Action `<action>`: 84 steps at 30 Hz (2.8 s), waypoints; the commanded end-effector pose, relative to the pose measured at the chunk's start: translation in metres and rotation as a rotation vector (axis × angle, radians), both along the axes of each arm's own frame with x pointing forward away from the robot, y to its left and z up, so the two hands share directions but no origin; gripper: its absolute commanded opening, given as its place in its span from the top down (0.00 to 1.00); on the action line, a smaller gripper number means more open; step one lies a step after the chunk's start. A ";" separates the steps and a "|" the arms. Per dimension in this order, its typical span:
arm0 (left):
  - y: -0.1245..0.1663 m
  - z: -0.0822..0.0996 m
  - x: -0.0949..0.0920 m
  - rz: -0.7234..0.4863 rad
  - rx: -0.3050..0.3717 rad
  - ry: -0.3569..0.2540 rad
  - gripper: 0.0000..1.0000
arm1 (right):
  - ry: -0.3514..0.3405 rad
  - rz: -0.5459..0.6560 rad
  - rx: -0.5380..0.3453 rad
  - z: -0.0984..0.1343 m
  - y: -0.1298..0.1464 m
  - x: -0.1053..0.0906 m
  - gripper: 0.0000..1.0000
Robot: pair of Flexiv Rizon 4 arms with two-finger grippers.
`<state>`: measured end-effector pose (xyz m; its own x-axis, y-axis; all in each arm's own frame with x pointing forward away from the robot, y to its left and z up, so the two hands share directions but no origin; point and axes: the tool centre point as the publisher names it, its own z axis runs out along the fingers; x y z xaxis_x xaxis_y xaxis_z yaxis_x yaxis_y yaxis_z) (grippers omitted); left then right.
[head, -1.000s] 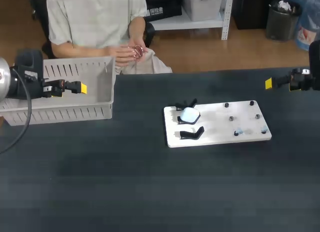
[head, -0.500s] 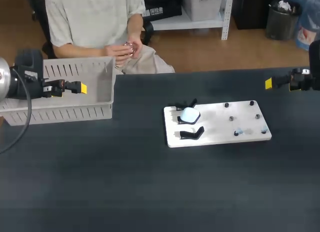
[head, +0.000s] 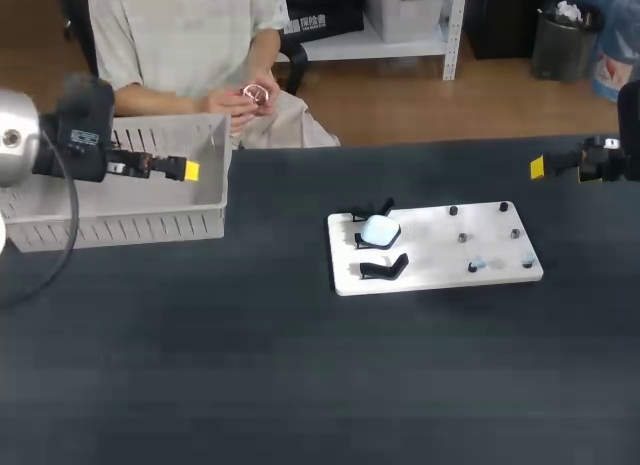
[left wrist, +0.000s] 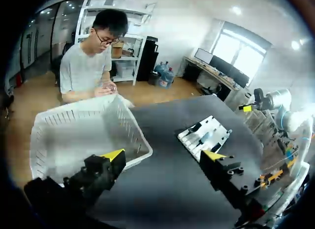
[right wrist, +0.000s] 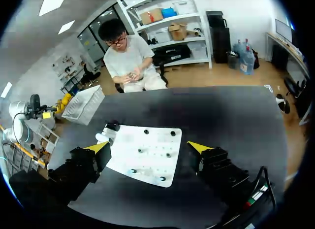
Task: Pick up each earbud case from the left stands, insert the matching earbuds, close the lid, and place the case in the box.
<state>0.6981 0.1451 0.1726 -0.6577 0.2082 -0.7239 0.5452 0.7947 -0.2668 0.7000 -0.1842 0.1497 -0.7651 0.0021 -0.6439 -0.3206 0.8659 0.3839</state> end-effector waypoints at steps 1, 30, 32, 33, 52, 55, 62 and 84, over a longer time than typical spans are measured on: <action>-0.023 -0.002 0.007 -0.296 0.043 -0.200 0.00 | 0.001 0.003 0.001 0.000 -0.001 0.000 0.00; -0.149 -0.050 -0.006 -1.033 0.033 -0.442 0.00 | 0.001 0.003 0.001 0.000 -0.001 0.000 0.00; -0.157 -0.057 -0.006 -1.053 0.016 -0.413 0.00 | 0.001 0.003 0.001 0.000 -0.001 0.000 0.00; -0.159 -0.059 -0.005 -1.057 0.007 -0.399 0.00 | 0.001 0.003 0.001 0.000 -0.001 0.000 0.00; -0.197 -0.105 -0.006 -0.994 -0.028 -0.301 0.00 | 0.001 0.003 0.001 0.000 -0.001 0.000 0.00; -0.199 -0.111 -0.004 -0.977 -0.039 -0.298 0.00 | 0.001 0.003 0.001 0.000 -0.001 0.000 0.00; -0.208 -0.122 -0.005 -0.970 -0.058 -0.286 0.04 | 0.001 0.003 0.001 0.000 -0.001 0.000 0.00; -0.235 -0.138 0.016 -0.931 -0.107 -0.284 0.30 | 0.001 0.003 0.001 0.000 -0.001 0.000 0.00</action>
<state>0.7082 -0.0834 0.0398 -0.0643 0.4869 -0.8711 0.9973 -0.0002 -0.0737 0.7001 -0.1841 0.1497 -0.7652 0.0021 -0.6437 -0.3205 0.8660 0.3838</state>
